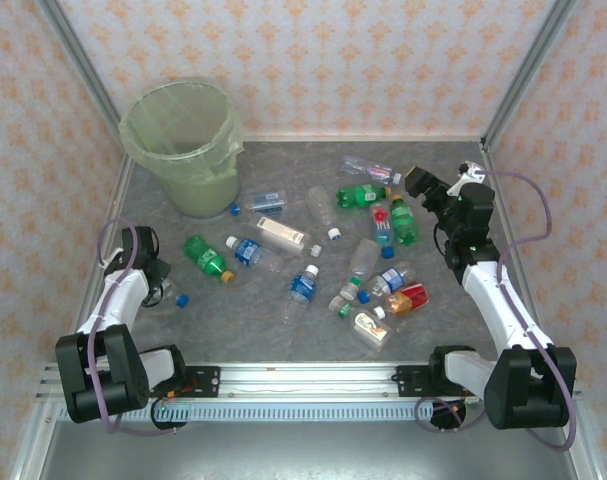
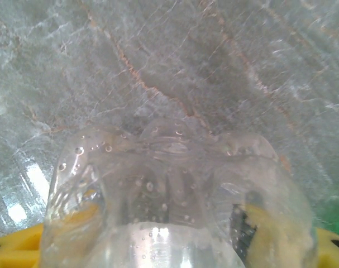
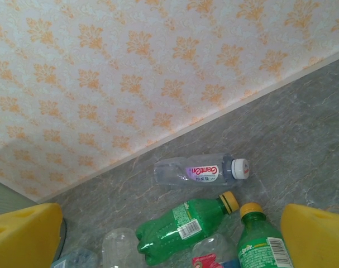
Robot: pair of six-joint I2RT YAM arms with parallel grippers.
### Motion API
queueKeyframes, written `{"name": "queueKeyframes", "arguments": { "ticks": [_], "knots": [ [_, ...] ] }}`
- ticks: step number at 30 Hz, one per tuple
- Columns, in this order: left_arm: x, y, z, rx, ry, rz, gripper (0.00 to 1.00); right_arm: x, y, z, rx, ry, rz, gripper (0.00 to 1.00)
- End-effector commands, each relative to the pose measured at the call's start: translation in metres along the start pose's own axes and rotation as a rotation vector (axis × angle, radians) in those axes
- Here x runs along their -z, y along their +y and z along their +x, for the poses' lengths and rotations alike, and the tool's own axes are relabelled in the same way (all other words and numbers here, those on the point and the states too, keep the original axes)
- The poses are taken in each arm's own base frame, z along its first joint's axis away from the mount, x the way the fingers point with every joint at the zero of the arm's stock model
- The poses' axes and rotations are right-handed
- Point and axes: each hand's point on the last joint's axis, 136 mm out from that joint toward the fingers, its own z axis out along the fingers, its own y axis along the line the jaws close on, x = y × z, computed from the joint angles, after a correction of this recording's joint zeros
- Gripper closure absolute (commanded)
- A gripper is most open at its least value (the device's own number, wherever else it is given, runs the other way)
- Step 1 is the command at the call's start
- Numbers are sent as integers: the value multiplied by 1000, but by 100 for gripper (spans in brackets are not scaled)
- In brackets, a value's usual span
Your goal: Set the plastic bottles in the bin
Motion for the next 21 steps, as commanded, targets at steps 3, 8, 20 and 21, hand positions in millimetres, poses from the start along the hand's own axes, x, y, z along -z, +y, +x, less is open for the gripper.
{"name": "queueKeyframes", "arguments": {
  "ticks": [3,8,20,21],
  "knots": [
    [21,-20,-19,55,-20,78,46,2,28,-11,-13,-11,-82,0],
    [50,-46,-45,108,-52,154,47,-1,52,-9,-23,4,-147,0],
    [162,-137,-111,180,-235,531,49,-13,124,-13,50,69,-262,0],
    [174,-147,-115,174,-251,560,49,-13,129,-14,55,72,-272,0]
  ]
}}
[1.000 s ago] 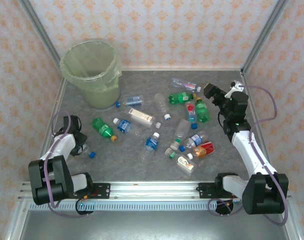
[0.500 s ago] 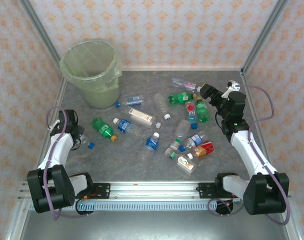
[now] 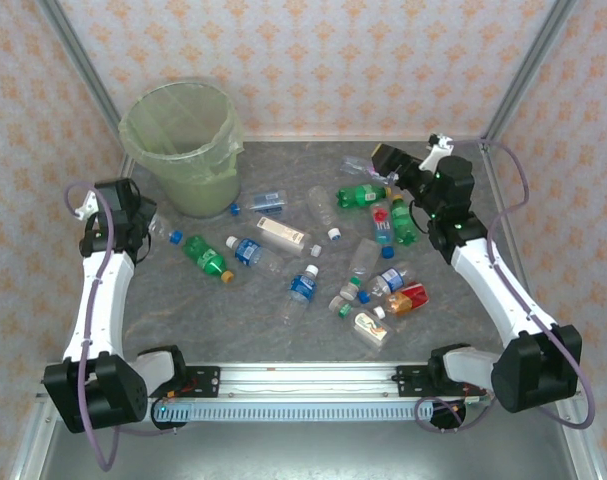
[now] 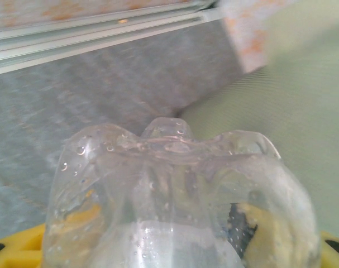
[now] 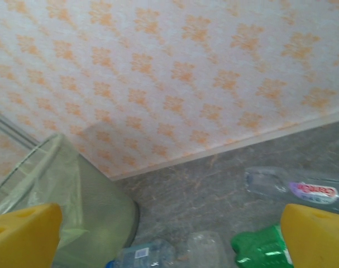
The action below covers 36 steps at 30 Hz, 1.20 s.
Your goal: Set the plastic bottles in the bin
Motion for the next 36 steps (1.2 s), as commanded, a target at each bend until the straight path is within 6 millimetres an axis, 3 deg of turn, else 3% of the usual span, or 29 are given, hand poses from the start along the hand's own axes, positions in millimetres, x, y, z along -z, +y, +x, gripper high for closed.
{"name": "queueKeyframes", "arguments": {
  "ticks": [1,4,8,13,17,22,23,28,33,36],
  "knots": [
    [32,-64,-28,11,-82,172,49,-4,19,-1,32,25,-34,0],
    [51,-112,-43,-44,-118,240,49,-8,32,1,42,29,-56,0],
    [58,-165,-60,-115,-158,306,49,-8,45,7,42,40,-87,0],
    [40,-211,-74,-184,-166,330,49,-1,59,12,47,50,-122,0],
    [16,-235,-77,-219,-164,330,49,4,62,15,56,59,-120,0],
    [-18,-248,-76,-241,-161,297,49,7,57,18,69,68,-98,0],
    [-26,-248,-74,-249,-157,287,49,15,62,11,75,47,-107,0],
    [-55,-241,-63,-271,-123,236,47,20,59,11,86,43,-96,0],
    [-70,-232,-52,-274,-85,196,44,24,57,12,91,37,-85,0],
    [-74,-227,-45,-273,-60,184,36,26,55,13,95,36,-78,0]
  ]
}}
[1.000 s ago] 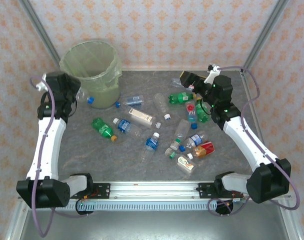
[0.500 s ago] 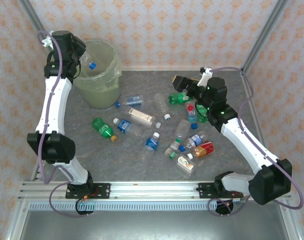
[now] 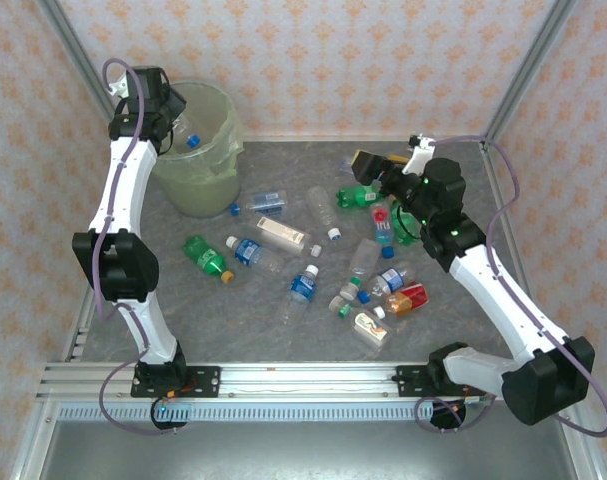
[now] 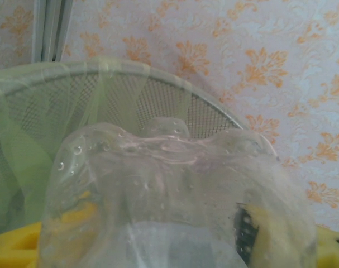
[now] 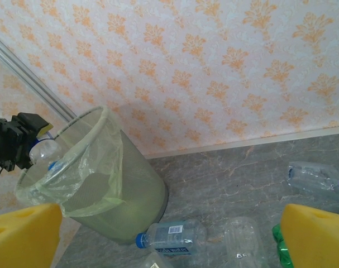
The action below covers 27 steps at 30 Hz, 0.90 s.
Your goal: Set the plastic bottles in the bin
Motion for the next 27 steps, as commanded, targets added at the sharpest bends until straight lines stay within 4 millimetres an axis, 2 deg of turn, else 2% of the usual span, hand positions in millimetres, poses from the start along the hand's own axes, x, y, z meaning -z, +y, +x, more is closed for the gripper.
{"name": "queueKeyframes", "arguments": {
  "ticks": [1,2,4,5,11,17,23,27],
  "knots": [
    [7,-1,0,-8,9,-5,36,8,-2,1,25,-7,17,0],
    [8,-1,1,-6,11,-4,34,8,-2,2,26,-3,18,0],
    [12,0,0,-5,10,-5,15,9,-2,3,27,-2,19,0],
    [14,0,-1,-4,8,-5,14,9,-3,4,27,0,20,0],
    [30,-3,-8,7,-5,9,11,15,-2,5,30,-4,17,0],
    [53,-18,-4,-15,-4,41,1,19,-5,9,34,1,27,0],
    [80,-32,17,-72,11,82,1,19,-12,18,19,28,50,0],
    [99,-42,42,-126,43,126,1,16,-26,26,-18,46,109,0]
  ]
}}
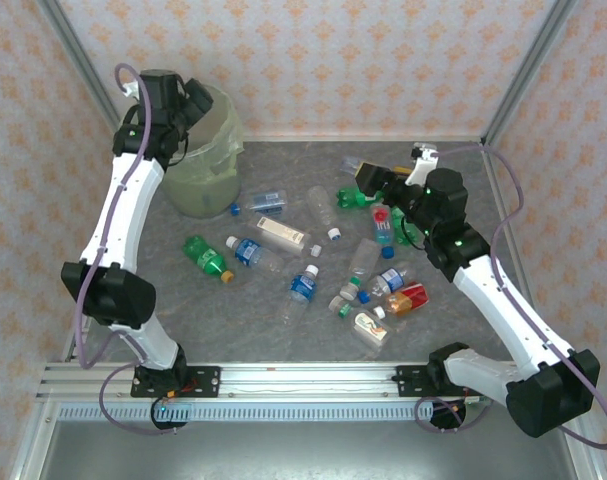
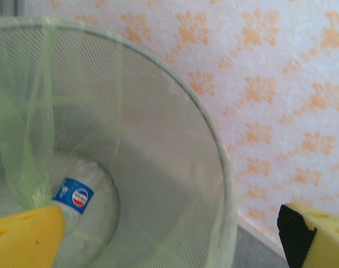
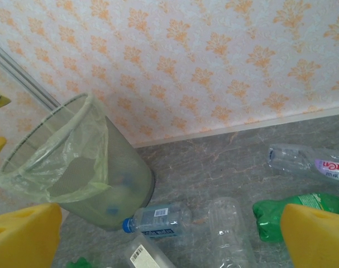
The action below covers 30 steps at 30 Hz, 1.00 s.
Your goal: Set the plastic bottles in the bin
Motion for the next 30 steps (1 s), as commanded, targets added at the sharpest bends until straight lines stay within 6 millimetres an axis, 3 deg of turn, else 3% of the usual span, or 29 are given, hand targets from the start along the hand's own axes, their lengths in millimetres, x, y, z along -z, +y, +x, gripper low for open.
{"name": "queueKeyframes", "arguments": {
  "ticks": [1,8,13,17,21,25,30],
  "knots": [
    [17,-5,16,-63,12,14,1,0,-13,9,-39,17,65,0],
    [34,-10,76,-79,111,87,1,0,-18,20,-113,29,63,0],
    [39,7,134,-69,216,83,1,1,-11,21,-148,29,31,0],
    [39,44,180,-36,287,17,1,-2,2,22,-133,25,12,0],
    [41,87,208,-15,319,-75,1,-8,19,34,-120,58,-7,0],
    [46,125,222,-45,307,-161,1,-15,35,48,-107,83,-30,0],
    [37,168,238,-58,342,-284,1,-24,59,55,-51,112,-67,0]
  ]
}}
